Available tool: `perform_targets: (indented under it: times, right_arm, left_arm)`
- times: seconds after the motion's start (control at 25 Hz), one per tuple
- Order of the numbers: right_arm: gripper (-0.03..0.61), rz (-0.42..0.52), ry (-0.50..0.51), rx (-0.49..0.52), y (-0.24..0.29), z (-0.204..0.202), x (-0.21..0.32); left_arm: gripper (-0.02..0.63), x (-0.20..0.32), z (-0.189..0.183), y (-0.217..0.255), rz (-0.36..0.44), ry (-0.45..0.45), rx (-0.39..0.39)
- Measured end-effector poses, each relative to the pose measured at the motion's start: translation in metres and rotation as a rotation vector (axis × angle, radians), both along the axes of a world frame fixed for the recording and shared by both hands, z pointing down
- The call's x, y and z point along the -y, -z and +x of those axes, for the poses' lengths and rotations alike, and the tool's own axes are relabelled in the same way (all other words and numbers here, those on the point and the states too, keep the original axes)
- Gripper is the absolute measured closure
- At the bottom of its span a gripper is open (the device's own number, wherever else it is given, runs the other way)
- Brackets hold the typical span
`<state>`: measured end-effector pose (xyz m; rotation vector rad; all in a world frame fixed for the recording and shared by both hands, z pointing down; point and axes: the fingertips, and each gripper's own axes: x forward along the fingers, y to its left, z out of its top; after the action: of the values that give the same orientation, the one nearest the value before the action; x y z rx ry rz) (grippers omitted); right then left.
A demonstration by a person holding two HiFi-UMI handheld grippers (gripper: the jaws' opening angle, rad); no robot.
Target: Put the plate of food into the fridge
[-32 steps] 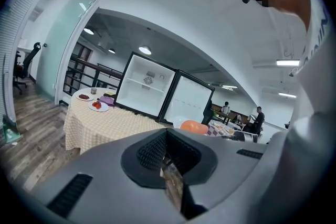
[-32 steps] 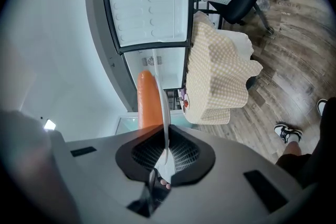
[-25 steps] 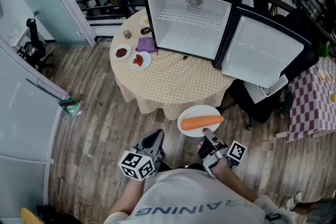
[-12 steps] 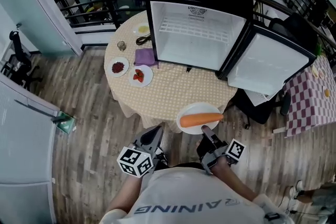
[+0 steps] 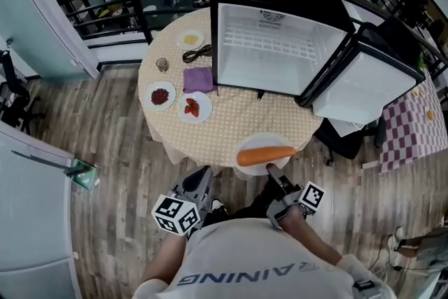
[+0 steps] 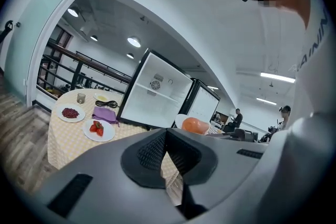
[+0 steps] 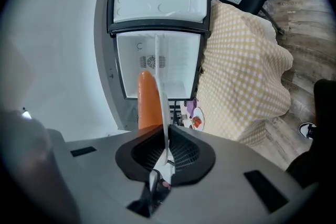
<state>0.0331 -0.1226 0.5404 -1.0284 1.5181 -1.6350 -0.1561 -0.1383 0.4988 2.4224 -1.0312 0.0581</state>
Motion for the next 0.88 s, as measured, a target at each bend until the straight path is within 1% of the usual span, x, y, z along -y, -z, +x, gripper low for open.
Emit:
perform_targets:
  times: [0.12,0.32,0.56,0.88]
  right_arm:
    - [0.543,-0.008,0.004,-0.005,0.0,-0.006,0.005]
    - [0.543,-0.023,0.004,0.001,-0.004,-0.008,0.014]
    - [0.543,-0.029,0.012,0.019,-0.011,-0.003,0.042]
    - [0.543,-0.039,0.005,0.021,-0.015,0.04,0.091]
  left_arm:
    - [0.609,0.004,-0.007,-0.003,-0.011,0.009,-0.012]
    - [0.609,0.016,-0.004,-0.005,-0.023,0.0,-0.016]
    - [0.609,0.04,0.001,-0.012,-0.031,0.008,0.009]
    - [0.609,0.09,0.043,-0.001,-0.004,0.018,0.035]
